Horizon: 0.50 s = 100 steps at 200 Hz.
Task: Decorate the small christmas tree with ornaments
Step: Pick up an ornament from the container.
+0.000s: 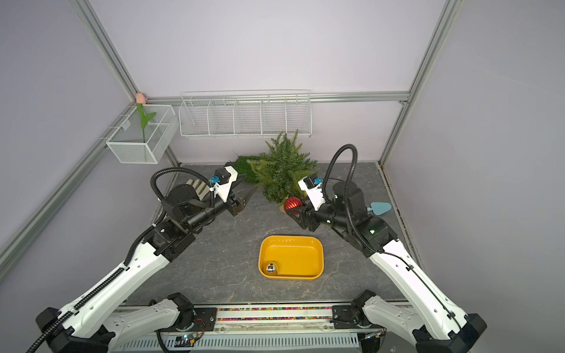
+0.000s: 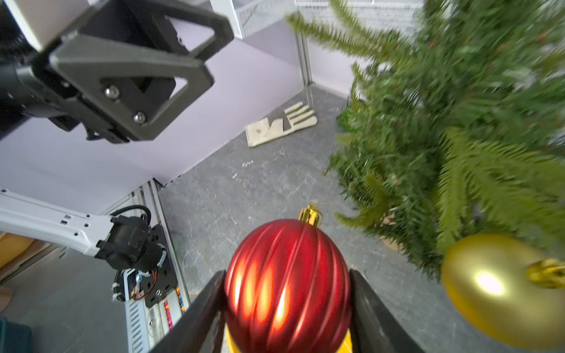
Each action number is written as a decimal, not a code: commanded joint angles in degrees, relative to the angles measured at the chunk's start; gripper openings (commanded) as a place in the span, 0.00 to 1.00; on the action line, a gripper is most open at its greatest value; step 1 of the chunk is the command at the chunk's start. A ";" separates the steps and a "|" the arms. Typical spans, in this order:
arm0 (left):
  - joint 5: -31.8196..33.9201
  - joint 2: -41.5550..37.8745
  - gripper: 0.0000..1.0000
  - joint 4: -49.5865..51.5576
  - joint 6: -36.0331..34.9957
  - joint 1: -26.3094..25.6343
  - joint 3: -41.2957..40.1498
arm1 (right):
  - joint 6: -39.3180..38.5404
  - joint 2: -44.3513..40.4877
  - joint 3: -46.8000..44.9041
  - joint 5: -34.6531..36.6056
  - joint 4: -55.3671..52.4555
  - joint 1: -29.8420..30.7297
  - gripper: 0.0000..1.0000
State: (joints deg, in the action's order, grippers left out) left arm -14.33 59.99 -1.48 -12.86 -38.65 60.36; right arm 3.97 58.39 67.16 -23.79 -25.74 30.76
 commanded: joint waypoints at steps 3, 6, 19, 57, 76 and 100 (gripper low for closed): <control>-11.40 0.22 0.56 -3.33 -6.17 0.16 1.28 | -2.22 0.83 2.64 -15.93 2.78 -5.24 0.54; -12.22 0.26 0.56 -3.93 -6.57 0.16 1.15 | -2.08 1.08 3.05 -17.15 3.14 -5.78 0.53; -14.29 0.79 0.57 -5.70 -7.30 0.16 1.74 | -1.90 2.17 4.95 -21.67 4.24 -8.09 0.53; -21.44 4.61 0.58 0.11 -11.69 0.16 9.21 | 4.41 6.00 9.47 -37.19 10.67 -14.95 0.52; -26.42 6.49 0.59 1.77 -13.83 0.07 12.06 | 10.17 8.17 10.23 -44.67 17.47 -17.08 0.51; -31.09 9.06 0.61 2.88 -16.13 0.07 15.36 | 15.35 10.04 10.52 -50.95 26.25 -18.00 0.51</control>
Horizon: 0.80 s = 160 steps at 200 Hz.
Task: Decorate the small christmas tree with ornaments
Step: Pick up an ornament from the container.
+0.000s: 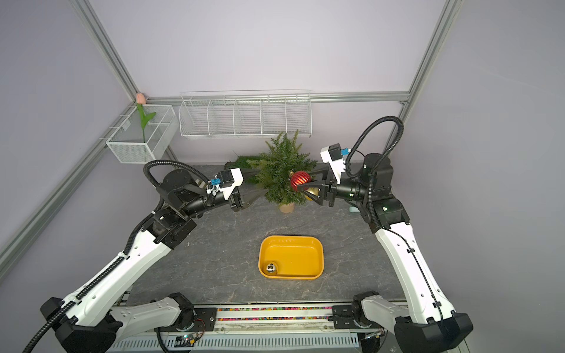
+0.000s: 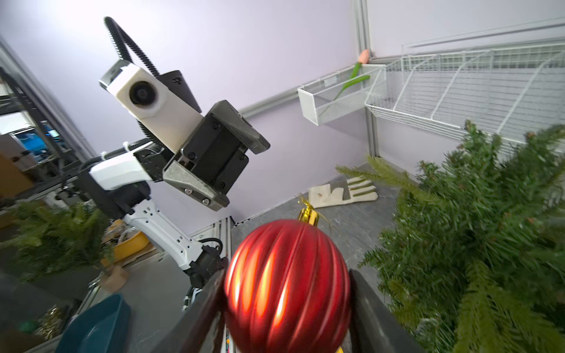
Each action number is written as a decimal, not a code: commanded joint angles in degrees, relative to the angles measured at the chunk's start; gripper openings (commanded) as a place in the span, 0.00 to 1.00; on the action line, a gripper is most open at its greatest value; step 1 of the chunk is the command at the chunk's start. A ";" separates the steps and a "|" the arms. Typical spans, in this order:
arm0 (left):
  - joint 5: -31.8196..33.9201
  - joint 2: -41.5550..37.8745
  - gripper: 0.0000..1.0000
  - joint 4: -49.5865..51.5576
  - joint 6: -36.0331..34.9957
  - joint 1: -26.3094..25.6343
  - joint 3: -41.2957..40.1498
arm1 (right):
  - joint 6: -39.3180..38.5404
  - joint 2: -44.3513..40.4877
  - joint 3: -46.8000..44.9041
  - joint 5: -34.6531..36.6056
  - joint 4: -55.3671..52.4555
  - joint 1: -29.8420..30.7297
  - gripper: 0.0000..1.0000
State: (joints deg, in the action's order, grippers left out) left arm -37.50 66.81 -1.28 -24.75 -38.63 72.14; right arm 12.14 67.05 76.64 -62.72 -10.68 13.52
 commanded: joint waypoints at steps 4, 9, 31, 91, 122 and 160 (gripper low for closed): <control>-8.26 2.77 0.61 3.04 -4.56 0.00 4.27 | 7.36 1.61 1.26 -12.70 11.86 -0.83 0.51; -8.67 3.40 0.62 3.52 -4.77 -0.04 5.27 | 7.31 1.70 1.55 -13.13 12.39 -0.88 0.51; -10.10 6.22 0.63 5.96 -7.31 -0.34 9.18 | 7.59 3.51 3.17 -17.00 12.70 -1.04 0.50; -15.02 13.08 0.62 23.30 -16.21 -0.50 23.32 | 7.23 4.76 1.93 -22.09 13.89 -1.10 0.51; -15.84 14.90 0.65 29.86 -17.18 -0.48 28.51 | 5.38 4.58 1.23 -22.86 13.88 -1.13 0.50; -14.10 16.71 0.64 31.63 -15.45 -0.49 31.67 | -3.23 3.75 0.48 -17.16 10.58 -1.38 0.50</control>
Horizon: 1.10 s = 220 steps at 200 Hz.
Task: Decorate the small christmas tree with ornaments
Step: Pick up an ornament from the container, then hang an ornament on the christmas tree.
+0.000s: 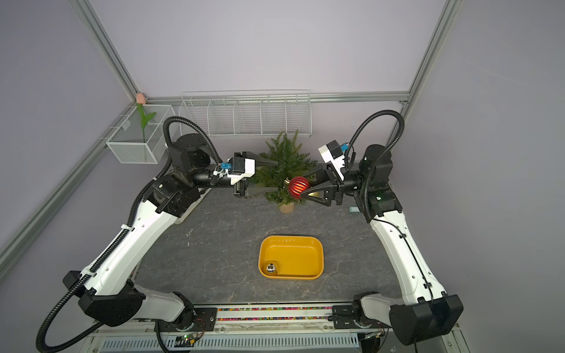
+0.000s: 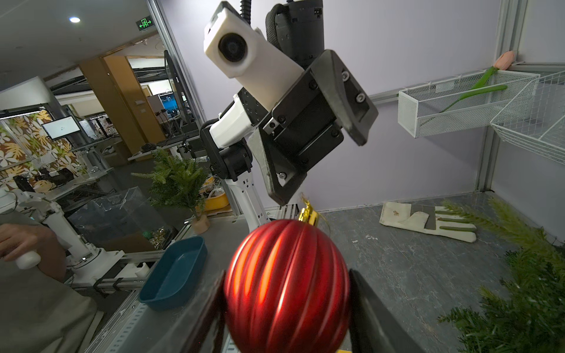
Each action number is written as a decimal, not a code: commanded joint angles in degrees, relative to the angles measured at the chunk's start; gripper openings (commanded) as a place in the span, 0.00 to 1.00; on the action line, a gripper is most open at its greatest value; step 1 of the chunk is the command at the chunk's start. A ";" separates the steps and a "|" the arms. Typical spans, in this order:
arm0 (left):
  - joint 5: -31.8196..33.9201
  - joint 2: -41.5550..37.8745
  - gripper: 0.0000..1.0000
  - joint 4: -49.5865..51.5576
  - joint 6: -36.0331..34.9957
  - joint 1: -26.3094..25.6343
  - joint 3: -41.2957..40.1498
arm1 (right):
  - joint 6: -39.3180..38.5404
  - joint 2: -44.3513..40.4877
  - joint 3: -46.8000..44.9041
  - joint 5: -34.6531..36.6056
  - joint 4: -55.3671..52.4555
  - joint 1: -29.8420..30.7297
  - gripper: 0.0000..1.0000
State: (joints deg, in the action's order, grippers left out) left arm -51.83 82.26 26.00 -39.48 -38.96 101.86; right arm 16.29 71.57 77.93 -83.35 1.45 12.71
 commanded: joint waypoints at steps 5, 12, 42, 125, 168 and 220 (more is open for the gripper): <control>1.52 1.07 0.64 3.61 -0.26 -0.16 1.48 | -10.90 -0.74 -0.04 5.85 -4.60 -0.54 0.51; 3.84 0.67 0.64 1.86 0.76 -0.16 0.43 | -15.91 -0.66 1.55 9.26 -10.36 -0.55 0.51; 16.33 -0.93 0.62 -5.71 4.92 -0.15 -3.96 | -21.52 3.50 7.80 18.92 -19.52 -2.36 0.49; 34.09 -9.79 0.62 -20.17 10.83 -0.15 -24.55 | -17.74 18.00 20.71 22.36 -12.45 -4.97 0.47; 35.67 -12.08 0.63 -20.50 11.84 -0.15 -29.47 | -14.82 24.88 27.27 20.27 -8.54 -4.96 0.48; 36.19 -12.00 0.63 -19.33 11.08 -0.16 -29.97 | -10.06 30.90 31.84 19.54 -2.25 -4.37 0.49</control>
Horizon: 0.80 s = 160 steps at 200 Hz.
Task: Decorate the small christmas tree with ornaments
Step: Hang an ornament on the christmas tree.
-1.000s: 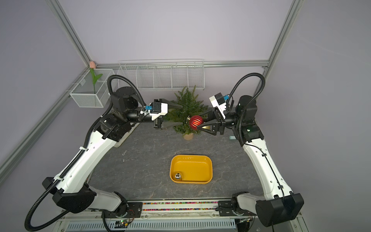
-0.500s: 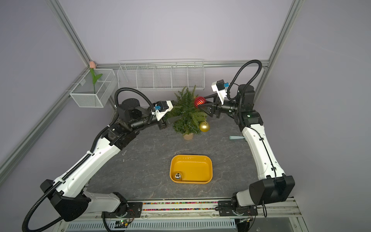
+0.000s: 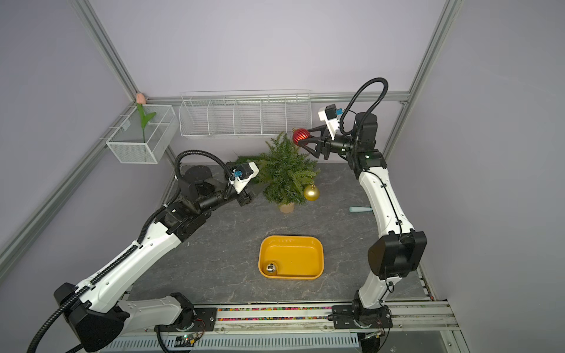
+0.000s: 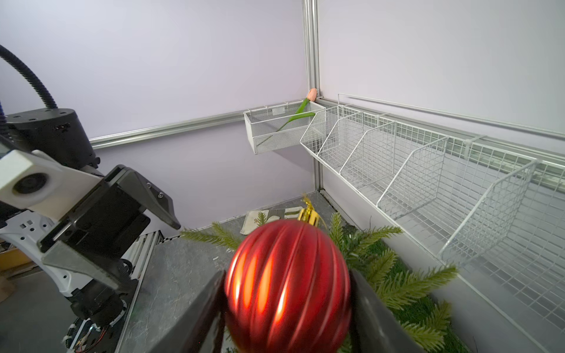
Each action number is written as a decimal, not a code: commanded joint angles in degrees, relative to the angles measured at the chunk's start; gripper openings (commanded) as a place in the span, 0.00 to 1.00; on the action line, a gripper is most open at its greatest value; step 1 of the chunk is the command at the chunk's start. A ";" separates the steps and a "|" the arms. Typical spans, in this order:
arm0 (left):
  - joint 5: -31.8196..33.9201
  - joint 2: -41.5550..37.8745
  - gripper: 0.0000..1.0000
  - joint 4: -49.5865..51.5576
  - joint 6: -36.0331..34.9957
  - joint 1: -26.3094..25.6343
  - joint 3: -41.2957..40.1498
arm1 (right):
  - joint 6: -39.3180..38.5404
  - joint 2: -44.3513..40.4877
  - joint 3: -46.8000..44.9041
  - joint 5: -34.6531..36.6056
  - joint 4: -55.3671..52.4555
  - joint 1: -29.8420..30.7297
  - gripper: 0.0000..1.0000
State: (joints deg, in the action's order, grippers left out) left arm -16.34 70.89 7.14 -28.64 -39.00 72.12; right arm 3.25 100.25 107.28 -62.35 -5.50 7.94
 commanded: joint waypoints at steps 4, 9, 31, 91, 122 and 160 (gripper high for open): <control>0.76 -0.56 0.63 -0.46 0.13 -0.05 -0.22 | 3.15 2.64 2.92 -1.53 4.75 0.47 0.49; 0.70 -0.46 0.63 -0.37 0.00 0.00 -0.16 | 3.41 3.19 3.31 -1.60 4.94 0.56 0.49; 0.70 -0.17 0.63 -0.07 0.04 -0.02 0.02 | 4.47 5.18 4.61 -1.80 5.83 0.89 0.48; 0.72 0.03 0.63 0.16 -0.07 -0.02 0.20 | 5.13 7.41 4.80 -3.36 5.85 1.46 0.48; 0.43 0.19 0.64 0.25 -0.05 -0.03 0.34 | 5.12 7.09 3.16 -4.46 5.85 1.46 0.47; 0.21 0.39 0.64 0.16 0.19 -0.02 0.39 | 3.23 5.36 1.11 -5.04 4.54 1.42 0.47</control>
State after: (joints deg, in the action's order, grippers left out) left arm -16.25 70.91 7.18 -28.69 -39.00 72.10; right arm 7.68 107.70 110.04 -65.67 -0.99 9.15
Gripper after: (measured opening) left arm 0.636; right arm 0.584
